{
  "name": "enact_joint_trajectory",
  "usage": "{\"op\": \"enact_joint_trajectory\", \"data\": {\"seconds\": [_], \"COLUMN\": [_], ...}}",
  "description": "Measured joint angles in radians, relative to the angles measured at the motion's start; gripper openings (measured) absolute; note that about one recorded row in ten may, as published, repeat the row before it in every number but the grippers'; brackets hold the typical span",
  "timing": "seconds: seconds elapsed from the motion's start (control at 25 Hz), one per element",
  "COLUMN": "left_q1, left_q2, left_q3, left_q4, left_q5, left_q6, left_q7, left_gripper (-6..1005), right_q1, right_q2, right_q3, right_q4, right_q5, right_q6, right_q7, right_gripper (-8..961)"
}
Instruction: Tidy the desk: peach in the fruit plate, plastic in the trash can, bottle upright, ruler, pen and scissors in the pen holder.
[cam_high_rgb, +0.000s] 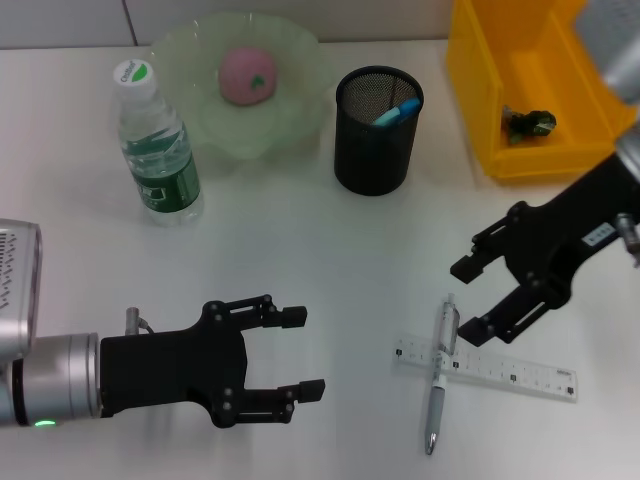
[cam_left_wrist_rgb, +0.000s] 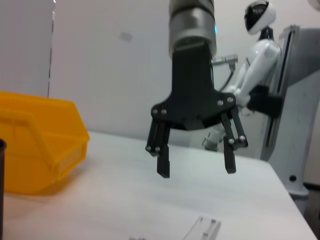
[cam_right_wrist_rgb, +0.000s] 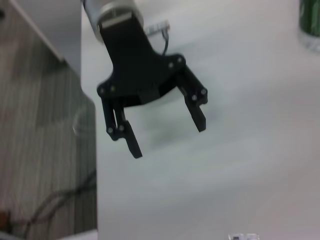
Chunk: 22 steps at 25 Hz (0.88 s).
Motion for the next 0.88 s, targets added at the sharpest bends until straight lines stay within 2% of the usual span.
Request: {"op": "enact_joint_trajectory", "data": {"seconds": [0.04, 0.12, 0.16, 0.28, 0.48, 0.56, 0.68, 0.72, 0.88], "left_q1": [-0.002, -0.005, -0.005, -0.004, -0.010, -0.018, -0.020, -0.020, -0.020], "left_q2": [0.000, 0.001, 0.001, 0.001, 0.004, 0.006, 0.008, 0.009, 0.010], "left_q3": [0.000, 0.002, 0.002, 0.002, 0.002, -0.003, -0.002, -0.002, -0.005], "left_q4": [0.005, 0.013, 0.017, 0.051, 0.055, 0.059, 0.069, 0.079, 0.084], "left_q5": [0.013, 0.022, 0.029, 0.054, 0.064, 0.078, 0.079, 0.079, 0.079], "left_q6": [-0.012, -0.026, -0.031, -0.052, -0.060, -0.063, -0.068, -0.073, -0.080], "left_q7": [0.000, 0.000, 0.000, 0.000, 0.000, -0.014, -0.027, -0.032, -0.036], "left_gripper": [784, 784, 784, 784, 784, 784, 784, 784, 784], "right_q1": [0.012, 0.052, 0.052, 0.074, 0.078, 0.079, 0.079, 0.080, 0.076], "right_q2": [0.010, 0.050, 0.050, 0.057, 0.059, 0.060, 0.060, 0.062, 0.064], "right_q3": [-0.015, -0.063, -0.063, -0.176, -0.243, -0.338, -0.338, -0.399, -0.458], "right_q4": [-0.010, -0.049, -0.049, -0.057, -0.058, -0.058, -0.058, -0.059, -0.059], "right_q5": [-0.021, -0.115, -0.115, -0.131, -0.126, -0.093, -0.093, -0.078, -0.077], "right_q6": [0.002, 0.006, 0.006, 0.037, 0.065, 0.110, 0.110, 0.146, 0.191], "right_q7": [0.014, 0.056, 0.056, 0.110, 0.125, 0.144, 0.144, 0.156, 0.172], "right_gripper": [812, 812, 812, 813, 813, 813, 813, 813, 813]}}
